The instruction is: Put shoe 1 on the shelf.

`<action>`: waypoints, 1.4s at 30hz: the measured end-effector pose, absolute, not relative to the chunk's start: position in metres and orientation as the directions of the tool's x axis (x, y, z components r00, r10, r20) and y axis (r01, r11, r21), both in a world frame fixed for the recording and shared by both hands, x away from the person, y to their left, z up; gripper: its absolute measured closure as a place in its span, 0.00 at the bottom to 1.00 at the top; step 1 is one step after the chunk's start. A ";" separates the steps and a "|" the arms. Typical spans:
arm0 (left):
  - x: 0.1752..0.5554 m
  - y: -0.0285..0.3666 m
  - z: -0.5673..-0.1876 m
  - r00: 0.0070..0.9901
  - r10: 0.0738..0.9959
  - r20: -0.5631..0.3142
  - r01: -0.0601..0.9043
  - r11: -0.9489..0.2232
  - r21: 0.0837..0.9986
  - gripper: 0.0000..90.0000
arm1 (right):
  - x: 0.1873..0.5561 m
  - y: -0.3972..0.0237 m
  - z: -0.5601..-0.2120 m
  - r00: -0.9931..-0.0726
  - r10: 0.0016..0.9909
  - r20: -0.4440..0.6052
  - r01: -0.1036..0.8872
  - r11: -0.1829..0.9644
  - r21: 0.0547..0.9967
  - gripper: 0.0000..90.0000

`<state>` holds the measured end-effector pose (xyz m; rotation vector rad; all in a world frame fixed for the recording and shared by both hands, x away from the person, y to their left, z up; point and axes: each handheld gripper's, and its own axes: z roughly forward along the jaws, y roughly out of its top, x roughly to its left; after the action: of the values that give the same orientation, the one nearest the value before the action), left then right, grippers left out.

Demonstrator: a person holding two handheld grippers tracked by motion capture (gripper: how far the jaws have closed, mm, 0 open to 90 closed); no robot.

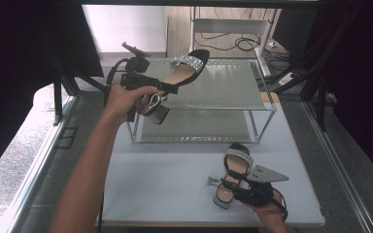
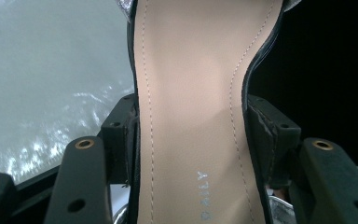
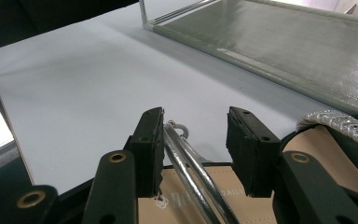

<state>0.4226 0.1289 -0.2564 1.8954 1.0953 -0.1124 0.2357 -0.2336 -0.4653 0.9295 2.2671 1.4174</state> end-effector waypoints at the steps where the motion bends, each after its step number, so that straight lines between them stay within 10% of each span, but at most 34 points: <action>1: 0.426 0.129 -0.256 0.600 0.644 -0.476 0.727 -0.189 0.660 0.47 | 0.236 -0.234 -0.465 -0.740 0.668 0.079 0.362 0.297 0.884 0.63; 42: 0.522 0.078 -0.290 0.327 0.859 -0.393 0.836 -0.069 0.544 0.47 | 0.230 -0.234 -0.468 -0.735 0.673 0.081 0.368 0.297 0.881 0.62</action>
<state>0.5219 0.0780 -0.2901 1.8849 1.4955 0.0413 0.2296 -0.2340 -0.4680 0.9442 2.2644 1.4128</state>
